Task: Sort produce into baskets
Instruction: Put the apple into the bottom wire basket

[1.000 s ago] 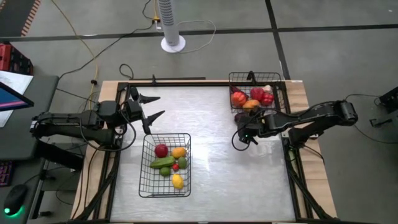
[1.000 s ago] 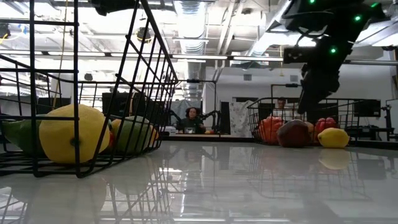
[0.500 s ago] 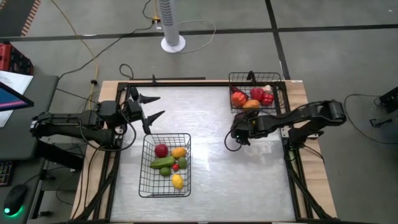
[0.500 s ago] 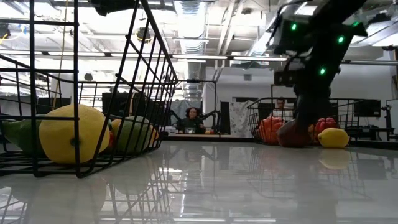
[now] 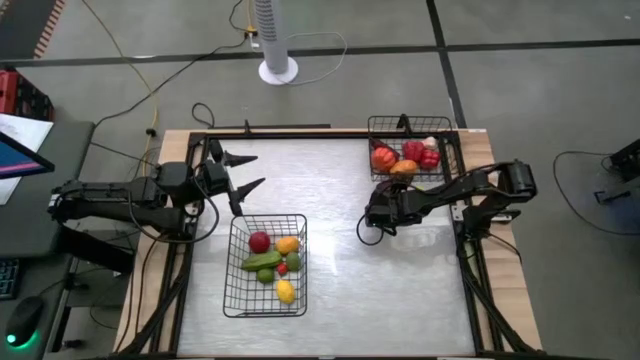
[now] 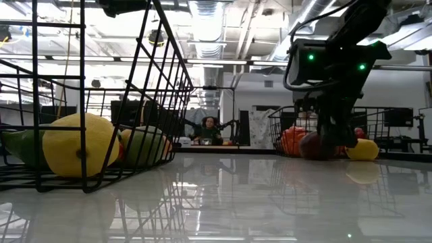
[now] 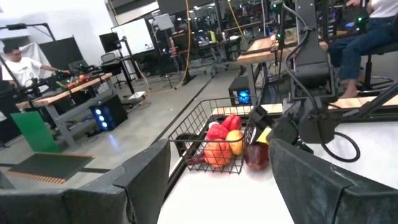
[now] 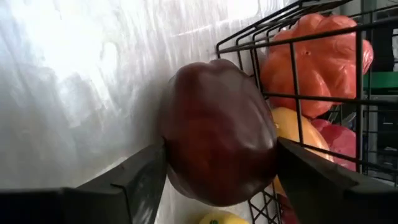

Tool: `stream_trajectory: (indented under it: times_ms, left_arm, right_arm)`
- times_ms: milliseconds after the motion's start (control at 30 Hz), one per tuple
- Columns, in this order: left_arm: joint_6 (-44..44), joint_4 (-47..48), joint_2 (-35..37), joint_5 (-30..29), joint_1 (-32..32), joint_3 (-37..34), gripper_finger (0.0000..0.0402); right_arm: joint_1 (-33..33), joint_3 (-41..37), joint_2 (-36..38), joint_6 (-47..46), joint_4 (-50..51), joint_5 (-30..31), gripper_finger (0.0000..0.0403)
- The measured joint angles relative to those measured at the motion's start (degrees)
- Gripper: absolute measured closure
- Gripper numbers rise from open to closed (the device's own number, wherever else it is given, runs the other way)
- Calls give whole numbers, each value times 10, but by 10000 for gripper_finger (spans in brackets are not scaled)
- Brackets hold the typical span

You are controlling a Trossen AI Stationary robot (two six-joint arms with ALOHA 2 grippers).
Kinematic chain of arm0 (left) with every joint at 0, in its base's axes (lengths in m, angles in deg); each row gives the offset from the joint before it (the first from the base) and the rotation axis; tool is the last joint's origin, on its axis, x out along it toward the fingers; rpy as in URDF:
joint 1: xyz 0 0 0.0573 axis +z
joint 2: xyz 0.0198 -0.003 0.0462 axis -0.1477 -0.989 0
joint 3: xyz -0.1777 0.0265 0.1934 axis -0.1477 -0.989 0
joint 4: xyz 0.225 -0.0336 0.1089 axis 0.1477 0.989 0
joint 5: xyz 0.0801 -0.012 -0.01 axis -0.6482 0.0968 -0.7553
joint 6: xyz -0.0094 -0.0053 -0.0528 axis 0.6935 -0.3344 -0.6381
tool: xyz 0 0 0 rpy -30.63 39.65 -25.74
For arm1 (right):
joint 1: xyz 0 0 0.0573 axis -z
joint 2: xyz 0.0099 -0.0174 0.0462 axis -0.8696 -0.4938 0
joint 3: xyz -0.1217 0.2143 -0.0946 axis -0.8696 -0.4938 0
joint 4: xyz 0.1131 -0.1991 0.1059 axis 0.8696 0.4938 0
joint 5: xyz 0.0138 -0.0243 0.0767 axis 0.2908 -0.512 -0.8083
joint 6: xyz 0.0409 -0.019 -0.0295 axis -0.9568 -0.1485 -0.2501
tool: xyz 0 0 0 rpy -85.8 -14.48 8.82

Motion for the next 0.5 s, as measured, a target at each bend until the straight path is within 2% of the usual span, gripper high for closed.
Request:
stream_trajectory:
  times_ms: [133,233,367,500]
  left_arm:
    - [0,0,0,0,0,0,143]
    - [0,0,0,0,0,0,143]
    - [4,0,0,-1,0,0,143]
    - [5,0,0,-1,0,0,143]
  right_arm:
    - [0,-1,5,0,-6,3,112]
    - [-4,4,25,-3,2,-18,114]
    - [-26,46,59,-15,36,-44,116]
    - [-59,101,88,-15,40,-42,116]
